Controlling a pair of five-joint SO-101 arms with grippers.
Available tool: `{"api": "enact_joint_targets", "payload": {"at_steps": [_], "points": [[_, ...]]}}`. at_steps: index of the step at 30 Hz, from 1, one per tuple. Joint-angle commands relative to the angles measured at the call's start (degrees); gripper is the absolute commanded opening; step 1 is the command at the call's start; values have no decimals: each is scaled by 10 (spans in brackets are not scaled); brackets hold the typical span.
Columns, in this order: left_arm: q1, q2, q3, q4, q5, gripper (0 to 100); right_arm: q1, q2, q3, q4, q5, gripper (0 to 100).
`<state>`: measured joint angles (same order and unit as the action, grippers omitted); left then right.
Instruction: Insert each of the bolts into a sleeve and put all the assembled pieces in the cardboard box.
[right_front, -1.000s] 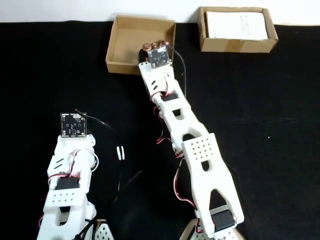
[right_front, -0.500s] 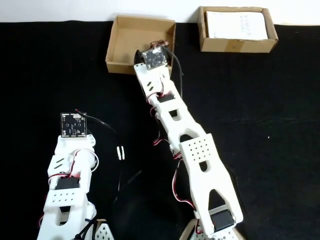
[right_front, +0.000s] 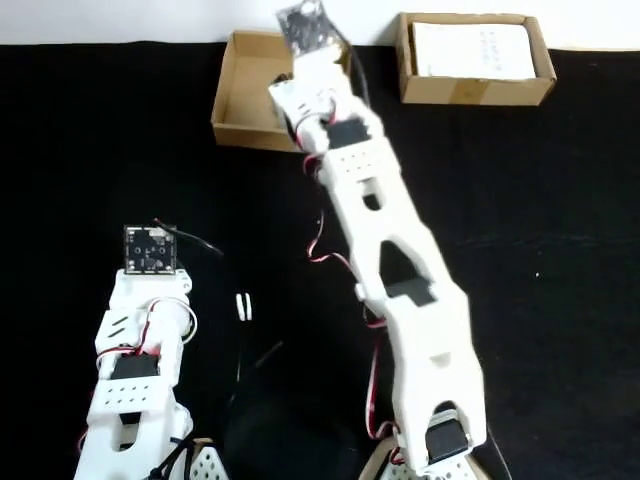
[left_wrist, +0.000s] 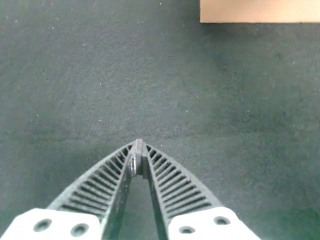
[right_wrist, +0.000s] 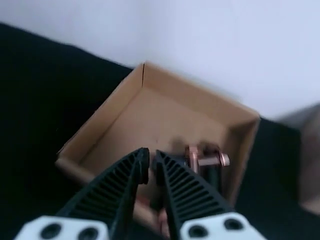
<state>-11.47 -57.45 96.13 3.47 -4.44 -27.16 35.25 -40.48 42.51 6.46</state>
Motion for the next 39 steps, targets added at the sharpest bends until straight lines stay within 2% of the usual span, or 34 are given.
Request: {"api": "enact_joint_targets", "payload": {"at_steps": [1, 4, 6, 8, 10, 13, 18, 22, 28, 33, 39], "points": [[33, -5, 6, 18, -41, 9, 1, -156, -22, 235, 3, 6], [36, -5, 6, 18, -56, 9, 4, -226, -22, 419, 0, 6], [36, -5, 6, 18, -56, 9, 20, -269, -22, 507, -4, 6], [36, -5, 6, 19, -56, 9, 38, -306, -22, 575, -41, 6], [36, -6, 6, 28, -57, 9, 72, -349, -10, 583, -87, 6], [36, -35, 7, 55, -57, 8, 115, -432, 64, 583, -97, 6], [50, -169, 8, 218, -53, 8, 125, -610, 358, 578, -98, 6], [72, -308, 15, 373, -54, 8, 130, -729, 607, 497, -100, 6], [87, -470, 10, 587, -54, 8, 140, -881, 938, 251, -97, 6], [90, -456, 10, 585, -54, 8, 141, -968, 1146, 80, -97, 6], [90, -453, 10, 596, -54, 9, 141, -1047, 1293, -9, -97, 6]]}}
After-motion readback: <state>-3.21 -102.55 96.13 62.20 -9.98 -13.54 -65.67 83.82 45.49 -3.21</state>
